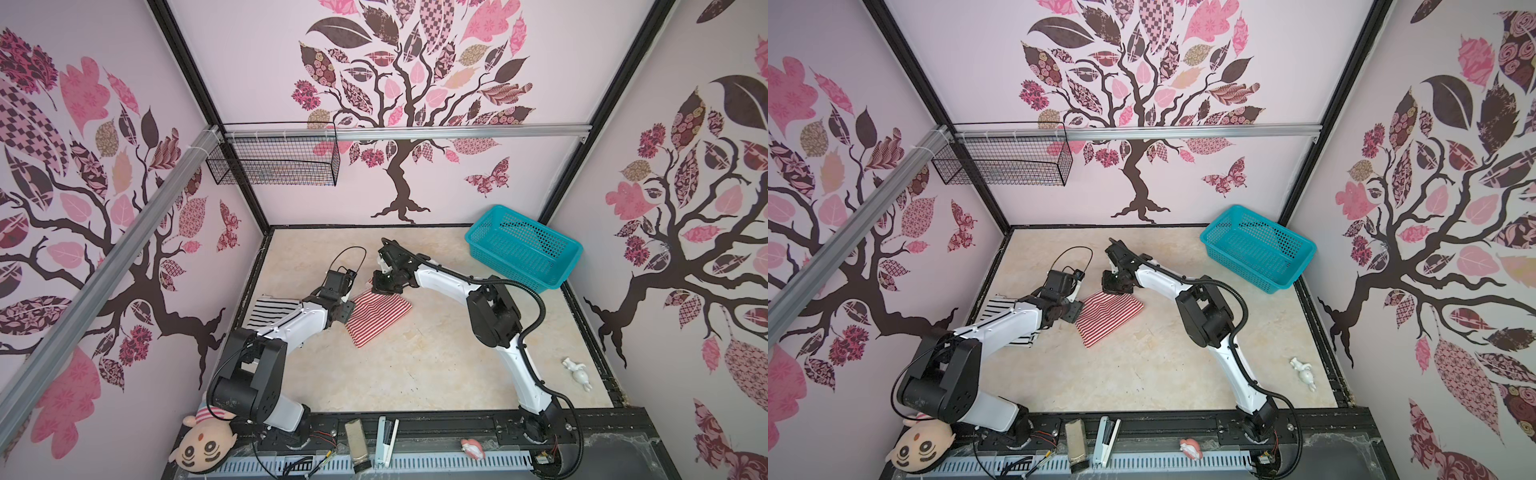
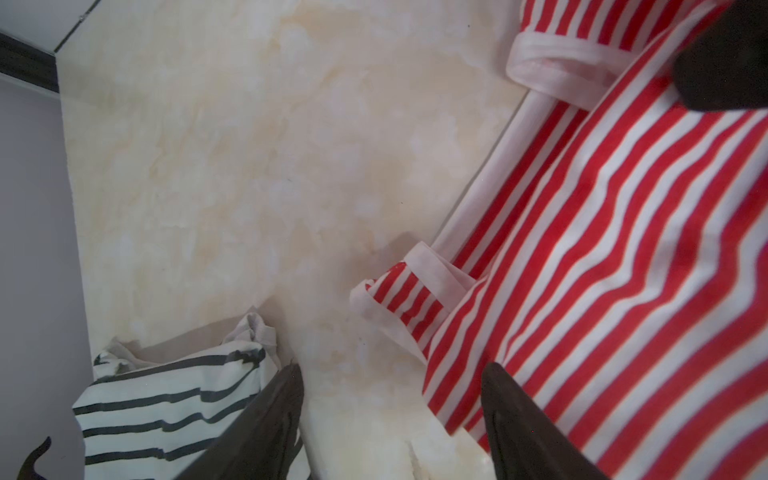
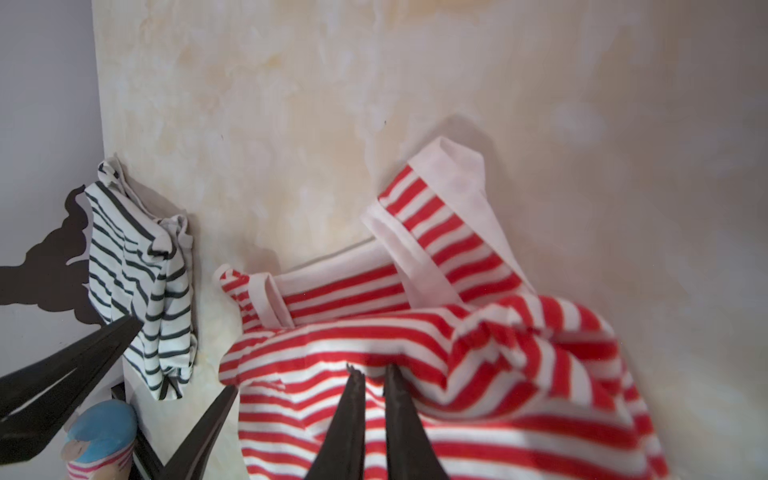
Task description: Fold and stack the tank tops
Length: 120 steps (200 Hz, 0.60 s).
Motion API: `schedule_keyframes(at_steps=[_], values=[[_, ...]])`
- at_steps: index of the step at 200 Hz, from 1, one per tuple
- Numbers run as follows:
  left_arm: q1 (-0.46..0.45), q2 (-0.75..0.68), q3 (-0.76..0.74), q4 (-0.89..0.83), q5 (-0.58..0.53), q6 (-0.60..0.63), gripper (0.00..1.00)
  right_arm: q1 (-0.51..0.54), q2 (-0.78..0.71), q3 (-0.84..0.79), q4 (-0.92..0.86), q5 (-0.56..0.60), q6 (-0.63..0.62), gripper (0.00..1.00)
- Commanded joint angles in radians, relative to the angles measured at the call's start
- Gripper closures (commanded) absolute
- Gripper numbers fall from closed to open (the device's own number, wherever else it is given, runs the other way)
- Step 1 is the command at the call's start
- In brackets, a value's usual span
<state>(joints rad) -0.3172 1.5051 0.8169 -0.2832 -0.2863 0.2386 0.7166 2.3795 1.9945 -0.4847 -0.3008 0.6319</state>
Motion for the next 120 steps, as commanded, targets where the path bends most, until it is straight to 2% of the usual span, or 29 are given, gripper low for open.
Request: schedule_keyframes(at_steps=[1, 12, 24, 53, 67, 79, 120], values=[[0.013, -0.042, 0.003, 0.029, 0.014, 0.002, 0.28, -0.003, 0.097, 0.152, -0.094, -0.021, -0.001, 0.85], [0.013, -0.063, 0.002, 0.015, 0.085, 0.018, 0.28, -0.001, 0.127, 0.217, -0.133, -0.031, -0.014, 0.85], [0.013, -0.084, -0.004, 0.011, 0.156, 0.036, 0.28, 0.004, 0.067, 0.187, -0.107, -0.019, -0.025, 0.84], [0.019, -0.029, 0.029, 0.025, 0.167, 0.088, 0.27, 0.004, -0.152, -0.068, 0.0, 0.014, -0.014, 0.76], [0.042, 0.031, 0.085, -0.02, 0.217, 0.11, 0.27, 0.005, -0.239, -0.175, 0.03, 0.018, -0.001, 0.68], [0.067, 0.089, 0.142, -0.062, 0.273, 0.118, 0.27, 0.005, -0.305, -0.269, 0.057, 0.023, 0.01, 0.66], [0.102, 0.267, 0.313, -0.187, 0.325, 0.16, 0.27, 0.004, -0.373, -0.459, 0.104, 0.044, 0.026, 0.62]])
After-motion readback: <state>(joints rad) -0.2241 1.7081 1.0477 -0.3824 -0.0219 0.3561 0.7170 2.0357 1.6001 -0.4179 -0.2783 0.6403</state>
